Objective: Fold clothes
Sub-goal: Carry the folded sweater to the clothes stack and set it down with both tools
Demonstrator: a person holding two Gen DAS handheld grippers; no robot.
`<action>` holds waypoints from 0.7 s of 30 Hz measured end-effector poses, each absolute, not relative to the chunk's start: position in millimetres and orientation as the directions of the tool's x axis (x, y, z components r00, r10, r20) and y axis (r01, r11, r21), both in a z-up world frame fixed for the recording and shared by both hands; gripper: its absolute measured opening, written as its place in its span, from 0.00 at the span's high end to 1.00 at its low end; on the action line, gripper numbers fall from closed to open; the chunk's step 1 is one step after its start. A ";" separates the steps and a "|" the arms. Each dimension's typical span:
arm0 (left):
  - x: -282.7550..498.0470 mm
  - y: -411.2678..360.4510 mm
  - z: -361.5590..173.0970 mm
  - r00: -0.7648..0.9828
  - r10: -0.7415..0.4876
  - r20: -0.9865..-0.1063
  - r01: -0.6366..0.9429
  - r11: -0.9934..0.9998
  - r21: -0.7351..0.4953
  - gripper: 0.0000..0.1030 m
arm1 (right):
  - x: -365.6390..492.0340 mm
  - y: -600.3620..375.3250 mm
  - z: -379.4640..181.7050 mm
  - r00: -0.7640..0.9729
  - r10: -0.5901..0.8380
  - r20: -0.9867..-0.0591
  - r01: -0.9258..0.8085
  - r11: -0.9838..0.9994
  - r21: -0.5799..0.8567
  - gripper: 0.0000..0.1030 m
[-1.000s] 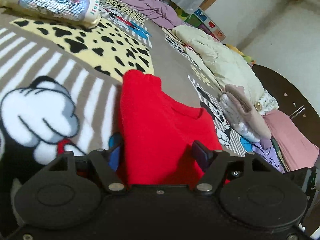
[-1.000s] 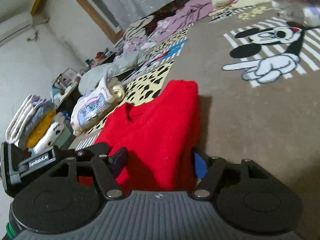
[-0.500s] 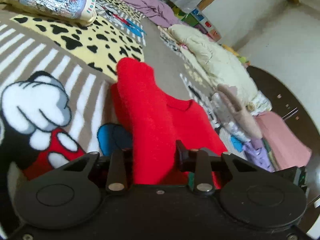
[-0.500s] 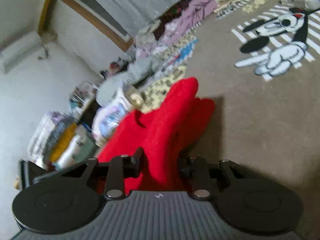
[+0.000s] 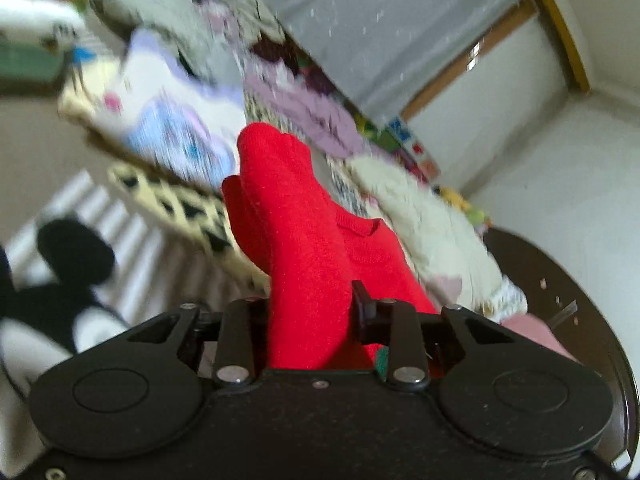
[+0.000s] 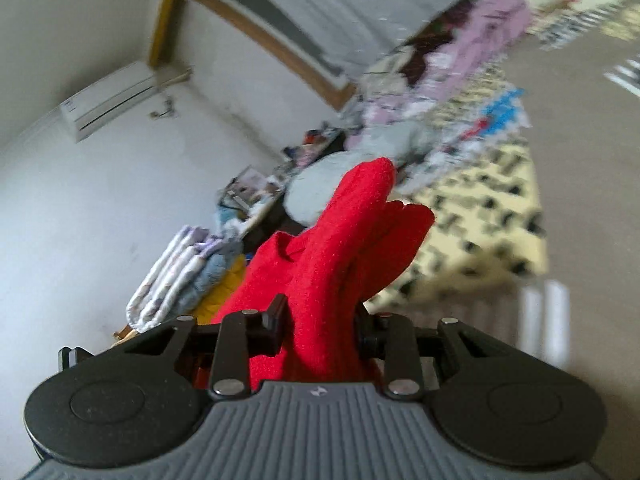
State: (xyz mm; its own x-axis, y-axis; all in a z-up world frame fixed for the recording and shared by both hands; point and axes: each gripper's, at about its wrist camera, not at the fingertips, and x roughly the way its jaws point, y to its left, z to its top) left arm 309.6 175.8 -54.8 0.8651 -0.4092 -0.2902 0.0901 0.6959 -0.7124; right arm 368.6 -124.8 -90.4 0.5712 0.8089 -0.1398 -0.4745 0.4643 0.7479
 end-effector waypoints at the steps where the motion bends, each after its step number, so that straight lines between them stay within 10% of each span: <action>1: 314.1 183.9 -49.8 0.876 -0.399 -0.271 0.095 0.695 -0.713 0.72 | 375.2 -115.6 -84.6 0.564 0.816 -0.128 -0.496 0.458 0.738 0.68; 15: 401.0 268.6 -14.7 0.965 -0.241 0.102 0.246 0.702 -0.668 0.72 | 483.8 -16.1 -8.7 0.578 0.801 0.153 -0.724 0.418 0.548 0.68; 19: 457.1 293.8 -35.3 0.983 -0.185 0.003 0.131 0.680 -0.722 0.70 | 534.1 19.0 -24.5 0.634 0.769 0.086 -0.654 0.473 0.590 0.64; 21: 492.5 305.1 -61.9 0.976 -0.129 -0.175 -0.045 0.669 -0.742 0.46 | 575.0 40.3 -50.9 0.657 0.748 -0.094 -0.521 0.541 0.660 0.52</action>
State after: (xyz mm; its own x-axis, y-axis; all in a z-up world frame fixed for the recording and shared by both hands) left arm 492.5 305.1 -61.9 0.9761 -0.1288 -0.1751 -0.0448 0.6693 -0.7416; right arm 575.0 40.3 -50.9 0.6571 0.7479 -0.0936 -0.5213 0.5406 0.6602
